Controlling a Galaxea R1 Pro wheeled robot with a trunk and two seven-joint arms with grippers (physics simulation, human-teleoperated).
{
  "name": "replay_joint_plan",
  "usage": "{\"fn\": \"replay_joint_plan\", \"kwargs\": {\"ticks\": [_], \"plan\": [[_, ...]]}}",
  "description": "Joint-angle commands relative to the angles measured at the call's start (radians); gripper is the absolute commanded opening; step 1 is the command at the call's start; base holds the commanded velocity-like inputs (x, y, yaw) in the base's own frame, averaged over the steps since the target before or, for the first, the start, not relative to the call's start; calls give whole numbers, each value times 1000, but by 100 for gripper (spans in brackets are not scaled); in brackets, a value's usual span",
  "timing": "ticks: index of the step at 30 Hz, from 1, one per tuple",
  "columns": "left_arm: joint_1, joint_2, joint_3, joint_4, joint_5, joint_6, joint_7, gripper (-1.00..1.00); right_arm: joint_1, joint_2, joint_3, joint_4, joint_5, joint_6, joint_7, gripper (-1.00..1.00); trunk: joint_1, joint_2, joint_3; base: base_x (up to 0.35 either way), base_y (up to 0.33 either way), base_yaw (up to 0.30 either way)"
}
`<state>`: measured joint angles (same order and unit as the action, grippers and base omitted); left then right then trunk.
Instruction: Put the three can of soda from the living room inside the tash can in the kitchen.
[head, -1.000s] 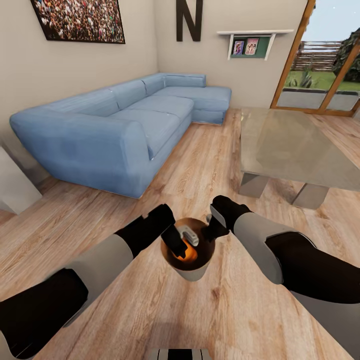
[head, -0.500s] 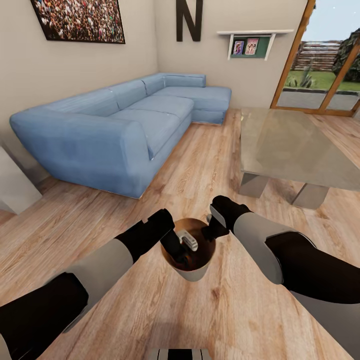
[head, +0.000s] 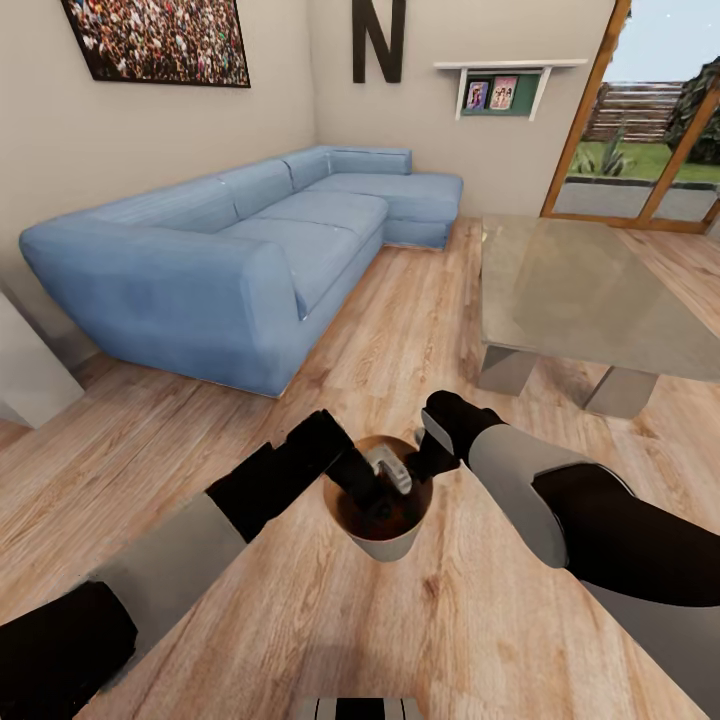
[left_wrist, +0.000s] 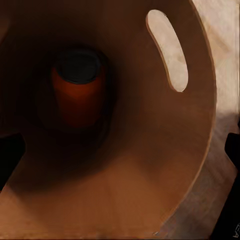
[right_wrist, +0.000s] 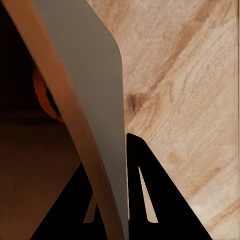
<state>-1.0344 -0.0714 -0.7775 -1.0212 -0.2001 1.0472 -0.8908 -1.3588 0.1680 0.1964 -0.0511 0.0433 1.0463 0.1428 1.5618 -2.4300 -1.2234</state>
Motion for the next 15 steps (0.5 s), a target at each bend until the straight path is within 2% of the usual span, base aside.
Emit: {"fn": "replay_joint_plan", "kwargs": {"ticks": [1,2,3,4,6,7,8,10,11,12,13,14,15], "plan": [[25,42,20,-77,5,0,-14,100,0,-1,-14,0,-18,1,8,-100,0,0,0,0,0,0],[35,65,40,-114,8,0,-25,100,0,-2,-14,-1,-18,1,8,-100,0,0,0,0,0,0],[52,113,95,-185,17,0,-55,100,0,-3,-14,-1,-18,1,8,-100,0,0,0,0,0,0],[62,136,130,-217,21,0,-74,100,0,-4,-15,-1,-18,1,8,-100,0,0,0,0,0,0],[103,214,293,-311,32,0,-173,100,0,-5,-18,-1,-17,1,8,-100,0,0,0,0,0,0],[110,228,332,-325,33,0,-197,100,0,-5,-18,-1,-17,1,8,-100,0,0,0,0,0,0],[125,256,464,-348,34,0,-253,100,1,-6,-20,-1,-17,1,8,-100,0,0,0,0,0,0],[131,267,566,-356,33,-1,-273,100,1,-6,-20,-1,-17,1,8,-100,0,0,0,0,0,0],[135,274,679,-360,31,-6,-283,100,1,-7,-20,-1,-17,1,8,-100,0,0,0,0,0,0],[136,276,737,-361,29,-8,-286,100,1,-7,-20,-1,-17,1,8,-100,0,0,0,0,0,0],[139,281,927,-351,16,-13,-273,100,1,-8,-19,-1,-16,1,8,-100,0,0,0,0,0,0],[140,282,956,-347,10,-15,-261,100,1,-9,-19,-1,-16,1,8,-100,0,0,0,0,0,0],[140,283,999,-340,-8,-17,-221,100,1,-13,-19,-1,-16,1,8,-100,0,0,0,0,0,0]]}}
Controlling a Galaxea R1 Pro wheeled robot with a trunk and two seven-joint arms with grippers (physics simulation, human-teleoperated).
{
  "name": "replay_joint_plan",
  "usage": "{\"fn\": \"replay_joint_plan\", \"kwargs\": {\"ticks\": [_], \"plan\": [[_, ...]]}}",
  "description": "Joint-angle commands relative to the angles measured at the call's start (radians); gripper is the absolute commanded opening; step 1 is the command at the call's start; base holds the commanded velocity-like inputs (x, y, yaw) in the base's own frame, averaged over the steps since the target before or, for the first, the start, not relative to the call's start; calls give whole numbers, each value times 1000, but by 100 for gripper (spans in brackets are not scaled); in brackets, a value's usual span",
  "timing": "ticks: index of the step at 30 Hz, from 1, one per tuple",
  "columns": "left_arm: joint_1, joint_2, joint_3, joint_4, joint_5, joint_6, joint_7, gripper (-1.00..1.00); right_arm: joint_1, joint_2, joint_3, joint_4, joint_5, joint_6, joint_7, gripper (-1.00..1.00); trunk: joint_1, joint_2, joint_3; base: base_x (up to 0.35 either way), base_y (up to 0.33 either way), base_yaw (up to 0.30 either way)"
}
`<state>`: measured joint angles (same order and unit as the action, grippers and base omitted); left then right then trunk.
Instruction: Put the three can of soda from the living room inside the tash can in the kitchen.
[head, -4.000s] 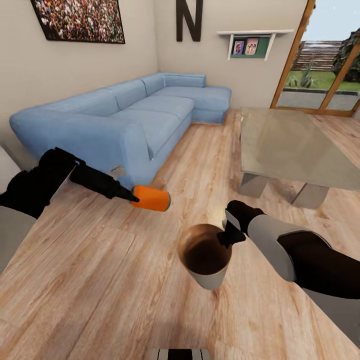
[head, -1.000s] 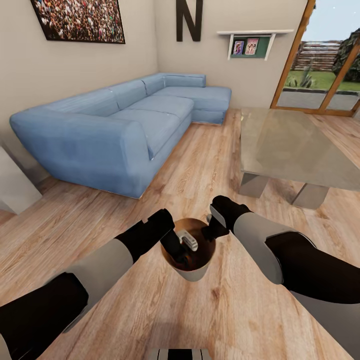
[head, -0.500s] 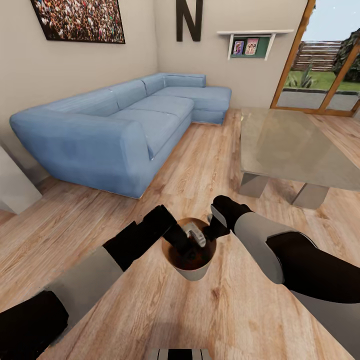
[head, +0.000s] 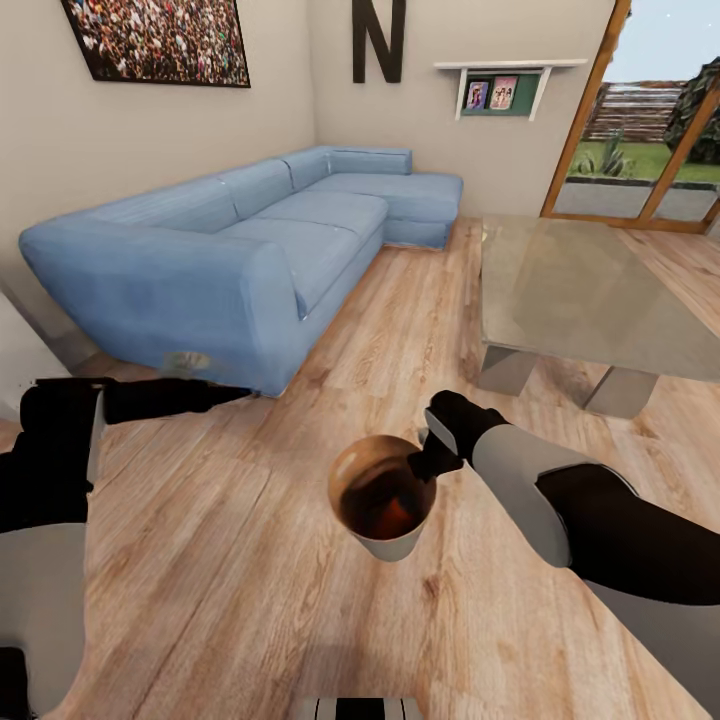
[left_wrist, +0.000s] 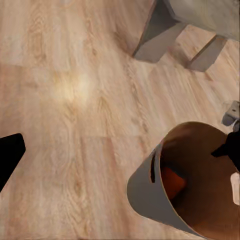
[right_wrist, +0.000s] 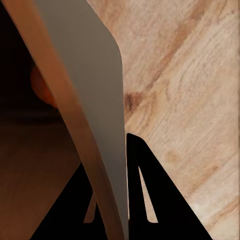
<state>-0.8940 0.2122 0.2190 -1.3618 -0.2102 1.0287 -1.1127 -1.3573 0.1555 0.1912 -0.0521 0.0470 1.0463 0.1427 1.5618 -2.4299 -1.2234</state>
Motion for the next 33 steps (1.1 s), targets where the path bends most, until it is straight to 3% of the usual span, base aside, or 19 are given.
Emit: {"fn": "replay_joint_plan", "kwargs": {"ticks": [1,2,3,4,6,9,11,12,15,19,25,28,31,33], "plan": [[0,0,18,5,-12,0,32,100,0,-3,-14,0,-20,1,8,-100,0,0,0,0,0,0],[0,-1,31,13,-27,-2,70,100,0,-6,-14,0,-20,1,8,-100,0,0,0,0,0,0],[1,-4,49,36,-51,-8,175,100,0,-13,-14,0,-19,1,8,-100,0,0,0,0,0,0],[5,-13,67,76,-80,-29,372,100,0,-36,-14,0,-19,1,11,-100,0,0,0,0,0,0],[39,-27,72,119,-88,-64,538,100,0,-81,-15,1,-21,1,15,-100,0,0,0,0,0,0],[73,-34,74,137,-89,-84,609,100,0,-121,-15,1,-21,1,18,-100,0,0,0,0,0,0],[128,-45,75,151,-90,-107,660,100,0,-186,-14,1,-21,1,40,-100,0,0,0,0,0,0],[139,-50,75,152,-89,-116,665,100,1,-197,-14,1,-20,1,46,-100,0,0,0,0,0,0],[198,-103,75,157,-91,-188,678,100,34,-257,-15,0,-19,1,63,-100,0,0,0,0,0,0],[274,-147,76,157,-91,-255,680,100,70,-291,-17,-2,-18,1,67,-100,0,0,0,0,0,0],[328,-153,73,156,-92,-289,678,100,107,-301,-21,-5,-18,1,65,-100,0,0,0,0,-87,-1],[333,-154,65,132,-94,-235,666,100,112,-302,-22,-15,-19,1,64,-100,0,0,0,0,-230,-87],[335,-155,32,122,-99,-214,649,100,115,-303,-23,-22,-18,1,62,-100,0,0,0,0,-262,-183],[336,-154,-41,114,-99,-206,644,100,116,-311,-24,-26,-19,1,60,-100,0,0,0,0,-275,-223]]}}
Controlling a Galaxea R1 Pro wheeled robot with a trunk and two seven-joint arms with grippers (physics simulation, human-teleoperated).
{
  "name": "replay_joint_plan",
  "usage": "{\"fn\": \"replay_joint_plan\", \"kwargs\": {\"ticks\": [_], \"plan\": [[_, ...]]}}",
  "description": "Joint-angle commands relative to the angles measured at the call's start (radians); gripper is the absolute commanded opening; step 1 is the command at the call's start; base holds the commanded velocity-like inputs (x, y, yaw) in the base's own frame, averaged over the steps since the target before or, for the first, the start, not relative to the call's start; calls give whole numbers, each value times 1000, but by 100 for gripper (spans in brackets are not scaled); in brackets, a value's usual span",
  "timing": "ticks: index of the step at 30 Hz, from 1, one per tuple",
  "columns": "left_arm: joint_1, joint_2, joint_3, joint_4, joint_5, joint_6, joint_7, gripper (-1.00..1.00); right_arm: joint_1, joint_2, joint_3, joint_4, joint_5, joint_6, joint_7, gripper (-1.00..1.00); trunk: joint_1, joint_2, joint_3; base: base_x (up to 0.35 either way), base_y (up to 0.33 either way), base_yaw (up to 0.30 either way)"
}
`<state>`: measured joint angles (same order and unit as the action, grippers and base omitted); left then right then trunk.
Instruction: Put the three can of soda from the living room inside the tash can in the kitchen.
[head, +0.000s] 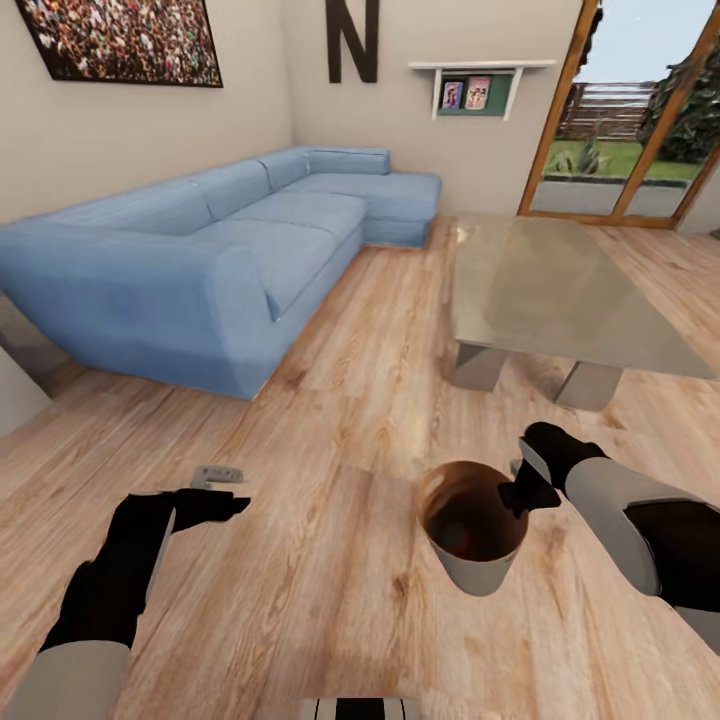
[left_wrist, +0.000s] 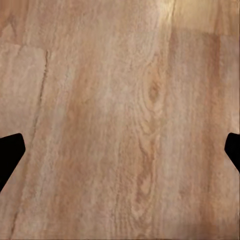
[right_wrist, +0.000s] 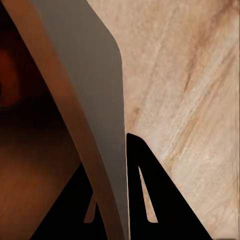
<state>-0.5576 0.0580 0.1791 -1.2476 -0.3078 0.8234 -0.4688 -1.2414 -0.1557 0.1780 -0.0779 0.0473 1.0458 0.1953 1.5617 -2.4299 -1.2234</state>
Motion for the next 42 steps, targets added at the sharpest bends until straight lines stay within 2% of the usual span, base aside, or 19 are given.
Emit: {"fn": "replay_joint_plan", "kwargs": {"ticks": [1,3,4,5,8,9,10,11,16,17,18,22,25,42], "plan": [[0,0,-16,-1,-3,1,0,100,0,-2,-10,0,-19,1,7,-100,0,0,0,0,-275,-234],[0,-1,-44,-1,-6,5,2,100,0,-6,-20,-1,-19,1,6,-100,0,0,0,0,-265,-240],[1,-1,-55,1,-7,6,3,100,0,-8,-39,-2,-19,1,4,-100,0,0,0,0,-246,-245],[1,-1,-62,2,-8,6,4,100,1,-9,-59,-2,-19,1,2,-100,0,0,0,0,-229,-248],[1,-1,-68,4,-9,6,4,100,1,-19,-84,-2,-18,1,0,-100,0,0,0,0,-188,-249],[1,-1,-70,4,-9,6,4,100,2,-32,-91,-2,-18,1,-1,-100,0,0,0,0,-137,-250],[1,-1,-71,5,-9,6,4,100,3,-68,-98,-2,-18,1,1,-100,0,0,0,0,-59,-251],[1,-1,-71,5,-9,6,4,100,4,-84,-100,-2,-18,1,1,-100,0,0,0,0,-38,-251],[1,-1,-72,7,-9,7,5,100,5,-123,-102,-2,-18,1,5,-100,0,0,0,0,-18,-251],[1,-1,-72,8,-9,7,5,100,5,-134,-103,-1,-18,1,7,-100,0,0,0,0,-6,-251],[0,-2,-71,41,-9,7,6,100,6,-160,-102,3,-18,1,10,-100,0,0,0,0,-2,-251],[-2,-4,-70,104,-6,5,7,100,23,-169,-103,1,-18,1,10,-100,0,0,0,12,-37,-251],[-2,-5,-70,116,-6,5,7,100,28,-171,-103,0,-17,1,9,-100,0,0,0,62,-183,-251],[-4,-7,-73,128,-8,5,9,100,34,-186,-101,0,-18,1,15,-100,0,0,0,25,-292,-251]]}}
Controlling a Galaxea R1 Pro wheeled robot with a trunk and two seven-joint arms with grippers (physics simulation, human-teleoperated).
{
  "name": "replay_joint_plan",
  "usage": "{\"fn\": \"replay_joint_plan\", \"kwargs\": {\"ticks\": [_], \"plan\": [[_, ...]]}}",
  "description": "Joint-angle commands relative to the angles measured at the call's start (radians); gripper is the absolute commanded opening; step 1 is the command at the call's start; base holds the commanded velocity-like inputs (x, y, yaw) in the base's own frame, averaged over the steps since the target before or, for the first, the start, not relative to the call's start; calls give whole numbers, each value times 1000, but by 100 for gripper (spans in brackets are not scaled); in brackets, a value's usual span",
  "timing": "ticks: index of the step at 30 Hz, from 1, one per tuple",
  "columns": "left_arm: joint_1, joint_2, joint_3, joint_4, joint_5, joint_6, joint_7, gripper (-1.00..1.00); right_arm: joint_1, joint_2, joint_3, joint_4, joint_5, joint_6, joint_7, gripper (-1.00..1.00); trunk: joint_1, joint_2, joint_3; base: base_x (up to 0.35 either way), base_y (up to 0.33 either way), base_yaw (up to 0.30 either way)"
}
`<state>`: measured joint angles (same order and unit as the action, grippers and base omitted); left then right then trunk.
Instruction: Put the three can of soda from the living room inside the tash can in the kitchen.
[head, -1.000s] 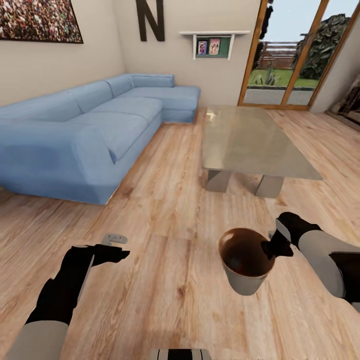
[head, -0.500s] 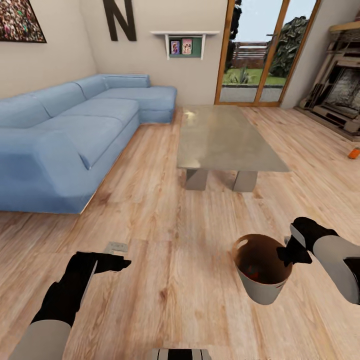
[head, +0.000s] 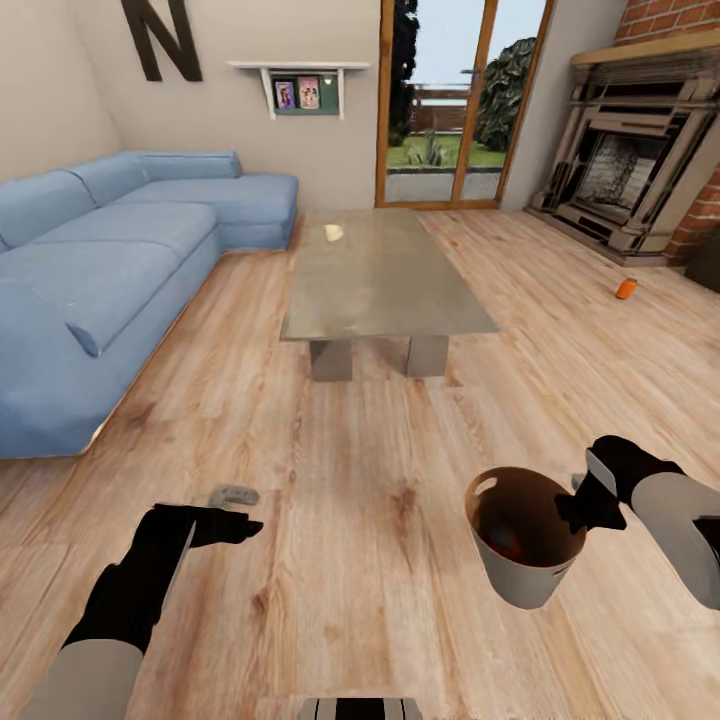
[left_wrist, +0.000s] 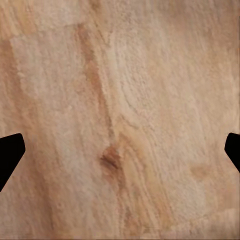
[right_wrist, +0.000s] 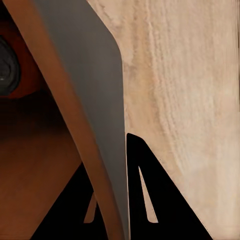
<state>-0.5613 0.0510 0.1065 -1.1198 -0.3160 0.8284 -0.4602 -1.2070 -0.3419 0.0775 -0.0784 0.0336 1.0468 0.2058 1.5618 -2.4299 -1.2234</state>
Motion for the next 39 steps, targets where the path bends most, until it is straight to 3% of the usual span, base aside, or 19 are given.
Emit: {"fn": "replay_joint_plan", "kwargs": {"ticks": [1,18,24,29,39], "plan": [[1,0,-1,0,0,0,0,100,0,0,-1,0,-4,0,4,-100,0,0,0,0,-319,-196],[0,-5,-4,19,0,-1,0,100,31,0,-8,-3,-5,0,5,-100,0,0,0,0,-321,-37],[0,-8,-3,20,5,-2,0,100,32,-19,-79,-3,-5,0,-4,-100,0,0,0,0,-257,-185],[0,-9,-2,20,11,-4,-1,100,32,-25,-99,-3,-4,0,-7,-100,0,0,0,0,26,-237],[-4,-11,-3,59,5,1,-3,100,32,-28,-104,-3,-4,0,-8,-100,0,0,0,0,280,-247]]}}
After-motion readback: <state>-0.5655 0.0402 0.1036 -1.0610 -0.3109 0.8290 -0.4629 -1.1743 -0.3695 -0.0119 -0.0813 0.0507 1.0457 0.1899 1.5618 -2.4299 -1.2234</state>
